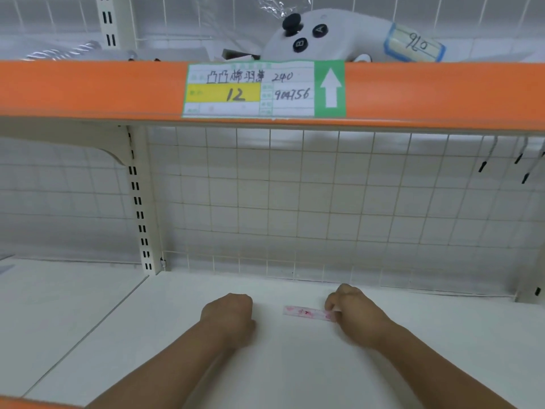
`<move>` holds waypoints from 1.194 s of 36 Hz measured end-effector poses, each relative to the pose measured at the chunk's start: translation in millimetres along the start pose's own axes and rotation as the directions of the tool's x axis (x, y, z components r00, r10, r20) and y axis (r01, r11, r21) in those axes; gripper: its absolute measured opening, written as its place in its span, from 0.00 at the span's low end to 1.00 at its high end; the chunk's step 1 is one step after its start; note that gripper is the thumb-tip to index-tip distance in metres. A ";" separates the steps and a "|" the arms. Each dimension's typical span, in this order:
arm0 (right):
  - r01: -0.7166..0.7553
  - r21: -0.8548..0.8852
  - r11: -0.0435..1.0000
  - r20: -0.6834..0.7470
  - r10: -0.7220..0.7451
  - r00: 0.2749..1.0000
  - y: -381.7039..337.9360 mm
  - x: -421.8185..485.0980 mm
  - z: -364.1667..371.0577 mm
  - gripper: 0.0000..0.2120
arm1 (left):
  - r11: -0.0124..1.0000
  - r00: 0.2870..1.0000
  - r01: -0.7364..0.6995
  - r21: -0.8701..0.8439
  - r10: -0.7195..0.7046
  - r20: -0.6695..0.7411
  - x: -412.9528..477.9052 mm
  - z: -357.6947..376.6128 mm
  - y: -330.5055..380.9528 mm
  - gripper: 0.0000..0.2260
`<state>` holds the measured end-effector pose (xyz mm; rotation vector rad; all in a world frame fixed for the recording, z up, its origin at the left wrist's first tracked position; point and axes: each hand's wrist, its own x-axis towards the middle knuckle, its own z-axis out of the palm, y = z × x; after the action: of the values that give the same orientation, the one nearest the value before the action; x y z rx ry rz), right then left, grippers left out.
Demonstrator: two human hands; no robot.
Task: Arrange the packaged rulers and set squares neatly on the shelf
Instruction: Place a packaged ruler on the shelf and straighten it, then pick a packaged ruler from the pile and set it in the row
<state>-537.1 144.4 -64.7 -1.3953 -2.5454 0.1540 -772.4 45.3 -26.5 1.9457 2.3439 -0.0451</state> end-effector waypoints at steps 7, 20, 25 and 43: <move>0.112 0.022 0.993 0.002 -0.112 0.994 -49.2 11.1 -7.7 0.09 | 0.998 0.998 0.053 -0.038 -0.054 -0.025 -12.8 -6.5 -25.0 0.13; 0.337 0.049 0.940 0.047 -0.339 0.939 -215.1 36.9 -4.1 0.13 | 0.980 0.980 0.190 -0.051 -0.193 -0.055 -66.2 -18.7 -135.9 0.13; 0.390 0.051 0.919 0.045 -0.393 0.919 -297.5 46.6 8.9 0.13 | 0.968 0.967 0.247 -0.052 -0.250 -0.053 -101.5 -25.2 -206.0 0.13; 0.467 0.072 0.881 0.067 -0.472 0.879 -543.2 70.7 73.1 0.14 | 0.910 0.910 0.409 -0.071 -0.412 -0.048 -204.2 -27.1 -448.0 0.10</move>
<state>-1035.9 -87.9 -14.2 -0.7253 -2.8373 0.1934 -1176.7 -235.5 2.3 1.4132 2.7194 0.0557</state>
